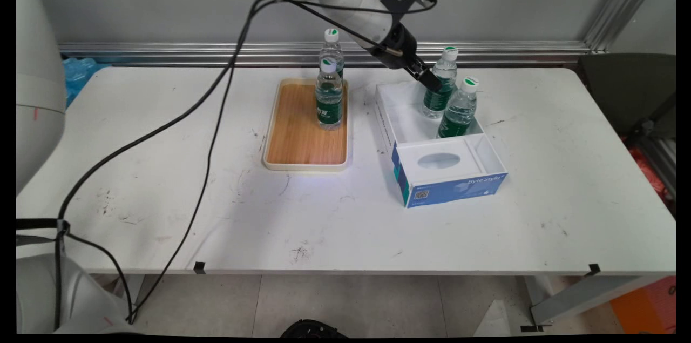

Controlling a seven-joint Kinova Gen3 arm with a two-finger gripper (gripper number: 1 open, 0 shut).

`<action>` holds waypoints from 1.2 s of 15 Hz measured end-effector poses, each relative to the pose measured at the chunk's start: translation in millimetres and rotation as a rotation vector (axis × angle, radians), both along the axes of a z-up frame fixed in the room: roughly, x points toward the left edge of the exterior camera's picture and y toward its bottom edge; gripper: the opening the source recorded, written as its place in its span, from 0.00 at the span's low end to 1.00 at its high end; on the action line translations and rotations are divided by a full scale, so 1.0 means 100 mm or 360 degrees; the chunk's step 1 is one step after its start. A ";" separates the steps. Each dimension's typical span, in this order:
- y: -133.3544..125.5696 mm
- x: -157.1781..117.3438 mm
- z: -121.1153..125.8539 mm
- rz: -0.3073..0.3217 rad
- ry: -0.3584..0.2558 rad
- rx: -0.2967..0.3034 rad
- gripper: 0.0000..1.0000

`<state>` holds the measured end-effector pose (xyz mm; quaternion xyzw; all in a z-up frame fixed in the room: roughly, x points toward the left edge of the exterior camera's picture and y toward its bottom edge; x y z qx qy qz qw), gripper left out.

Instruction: Pick up the green bottle from the white box, then place the picked object on the tray

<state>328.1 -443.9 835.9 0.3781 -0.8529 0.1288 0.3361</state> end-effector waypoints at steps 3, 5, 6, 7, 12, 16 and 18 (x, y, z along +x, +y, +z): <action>-0.17 -0.09 -0.15 -0.0008 0.0005 -0.0014 1.00; -0.27 -0.15 -0.22 -0.0017 0.0012 -0.0024 1.00; -0.32 -0.17 -0.26 -0.0020 0.0016 -0.0028 1.00; -0.36 -0.20 -0.29 -0.0024 0.0019 -0.0032 1.00; -0.52 -0.29 -0.39 -0.0051 0.0028 -0.0051 1.00; -0.59 -0.31 -0.42 -0.0080 0.0007 -0.0078 0.00; -0.60 -0.30 -0.42 -0.0093 -0.0005 -0.0089 0.00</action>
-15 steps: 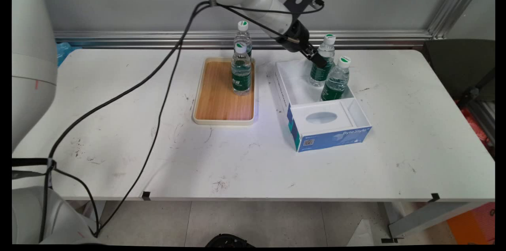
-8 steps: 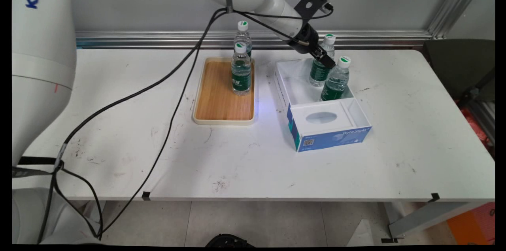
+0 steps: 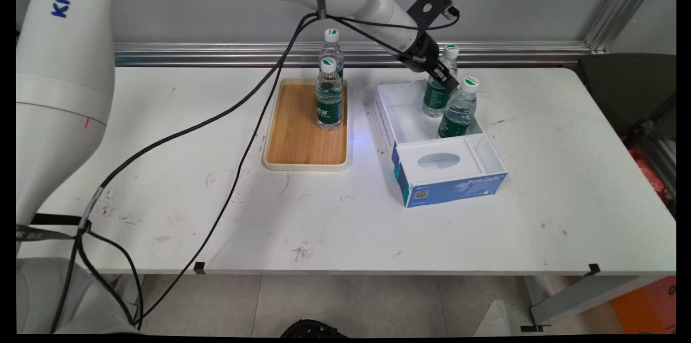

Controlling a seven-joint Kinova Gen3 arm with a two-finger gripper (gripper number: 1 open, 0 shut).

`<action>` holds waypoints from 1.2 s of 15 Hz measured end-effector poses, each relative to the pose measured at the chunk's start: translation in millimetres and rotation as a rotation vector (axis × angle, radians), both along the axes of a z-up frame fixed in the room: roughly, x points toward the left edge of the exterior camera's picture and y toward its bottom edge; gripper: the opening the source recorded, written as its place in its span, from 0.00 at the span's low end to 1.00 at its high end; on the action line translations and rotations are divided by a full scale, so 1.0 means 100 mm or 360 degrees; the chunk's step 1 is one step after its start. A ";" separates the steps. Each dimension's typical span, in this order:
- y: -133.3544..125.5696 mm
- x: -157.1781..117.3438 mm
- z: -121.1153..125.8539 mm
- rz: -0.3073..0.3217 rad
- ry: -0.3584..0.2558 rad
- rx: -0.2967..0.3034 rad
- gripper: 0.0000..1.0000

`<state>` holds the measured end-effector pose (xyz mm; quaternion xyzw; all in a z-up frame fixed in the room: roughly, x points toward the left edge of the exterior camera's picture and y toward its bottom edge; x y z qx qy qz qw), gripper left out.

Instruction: Place the picked object on the tray

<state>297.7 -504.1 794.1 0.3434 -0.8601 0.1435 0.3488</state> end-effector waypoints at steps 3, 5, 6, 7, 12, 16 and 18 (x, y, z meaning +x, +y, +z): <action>0.01 0.01 0.08 -0.0022 -0.0006 -0.0024 0.00; 0.01 0.01 0.18 -0.0024 0.0007 -0.0042 0.00; 0.02 0.01 0.24 -0.0022 0.0017 -0.0049 0.00; 0.03 0.02 0.33 -0.0018 0.0029 -0.0057 0.00; 0.20 0.11 0.87 -0.0011 0.0073 -0.0087 0.00; 0.42 0.32 1.34 0.0006 0.0065 -0.0116 0.00; 0.55 0.48 1.55 0.0035 0.0056 -0.0129 0.00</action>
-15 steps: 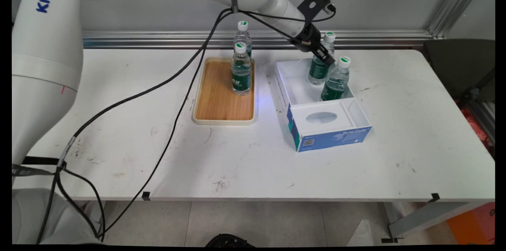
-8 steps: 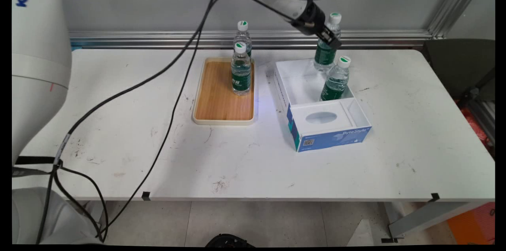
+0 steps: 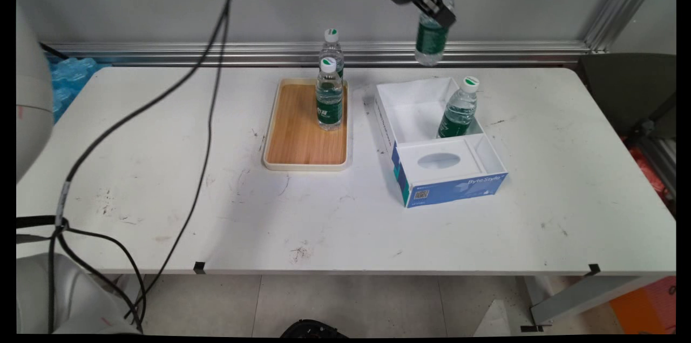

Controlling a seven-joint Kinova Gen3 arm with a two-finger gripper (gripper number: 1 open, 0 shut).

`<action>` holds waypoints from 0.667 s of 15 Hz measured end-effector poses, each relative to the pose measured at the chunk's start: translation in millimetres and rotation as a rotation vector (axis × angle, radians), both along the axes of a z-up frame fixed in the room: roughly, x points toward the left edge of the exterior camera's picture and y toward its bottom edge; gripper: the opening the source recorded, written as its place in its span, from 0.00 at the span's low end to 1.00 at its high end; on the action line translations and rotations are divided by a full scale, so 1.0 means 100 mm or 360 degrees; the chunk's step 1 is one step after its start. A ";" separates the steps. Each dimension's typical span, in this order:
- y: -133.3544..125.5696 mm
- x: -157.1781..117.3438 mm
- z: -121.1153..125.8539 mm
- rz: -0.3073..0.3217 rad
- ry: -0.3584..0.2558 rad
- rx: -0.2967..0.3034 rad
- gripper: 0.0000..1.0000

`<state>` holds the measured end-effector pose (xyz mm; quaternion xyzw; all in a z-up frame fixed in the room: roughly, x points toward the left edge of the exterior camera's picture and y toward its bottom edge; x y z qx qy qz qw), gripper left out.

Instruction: Place the picked object on the tray

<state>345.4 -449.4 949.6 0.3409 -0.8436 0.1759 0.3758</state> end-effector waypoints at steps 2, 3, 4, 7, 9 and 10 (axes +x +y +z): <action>0.11 0.16 0.16 0.0035 -0.0010 -0.0003 0.00; 0.18 0.28 0.26 0.0062 -0.0018 -0.0001 0.00; 0.26 0.41 0.34 0.0095 -0.0024 0.0004 0.00; 0.48 0.79 0.53 0.0189 -0.0039 0.0029 0.00; 0.62 1.02 0.62 0.0245 -0.0040 0.0048 0.00; 0.70 1.14 0.66 0.0277 -0.0038 0.0061 0.00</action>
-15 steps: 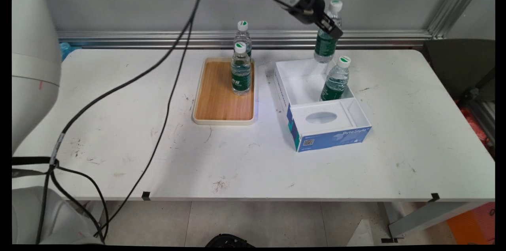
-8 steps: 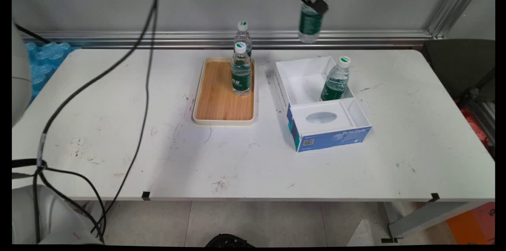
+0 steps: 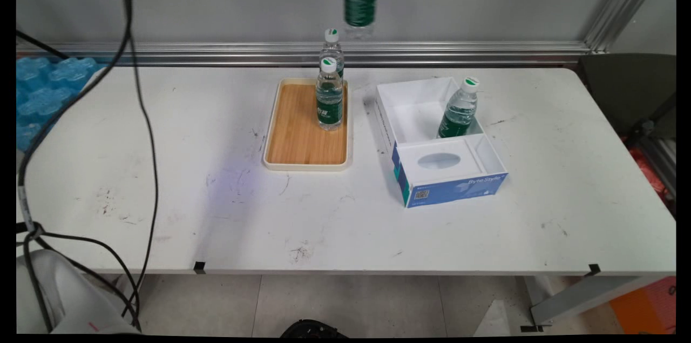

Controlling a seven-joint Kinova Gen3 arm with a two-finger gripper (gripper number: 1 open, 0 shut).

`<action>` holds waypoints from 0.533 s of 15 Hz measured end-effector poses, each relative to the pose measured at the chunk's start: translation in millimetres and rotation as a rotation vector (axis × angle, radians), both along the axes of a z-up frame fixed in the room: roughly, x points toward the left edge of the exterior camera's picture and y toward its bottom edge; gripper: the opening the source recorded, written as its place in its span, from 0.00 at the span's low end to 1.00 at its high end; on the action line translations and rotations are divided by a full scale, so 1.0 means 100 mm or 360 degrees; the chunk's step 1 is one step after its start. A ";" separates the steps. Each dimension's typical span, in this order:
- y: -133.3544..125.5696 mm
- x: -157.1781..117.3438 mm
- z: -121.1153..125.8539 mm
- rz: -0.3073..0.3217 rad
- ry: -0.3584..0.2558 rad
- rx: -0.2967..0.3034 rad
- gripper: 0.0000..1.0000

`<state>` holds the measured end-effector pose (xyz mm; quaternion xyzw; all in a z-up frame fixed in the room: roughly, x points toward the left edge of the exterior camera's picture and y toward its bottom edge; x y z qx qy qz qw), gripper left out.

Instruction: Place the picked object on the tray

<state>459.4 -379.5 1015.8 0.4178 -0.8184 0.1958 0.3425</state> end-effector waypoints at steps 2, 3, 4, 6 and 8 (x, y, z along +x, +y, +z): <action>0.13 0.21 0.07 0.0060 0.0006 0.0016 0.00; 0.20 0.32 0.10 0.0093 0.0009 0.0023 0.00; 0.25 0.41 0.12 0.0119 0.0011 0.0028 0.00; 0.35 0.59 0.16 0.0176 0.0011 0.0035 0.00; 0.41 0.74 0.19 0.0220 0.0007 0.0038 0.00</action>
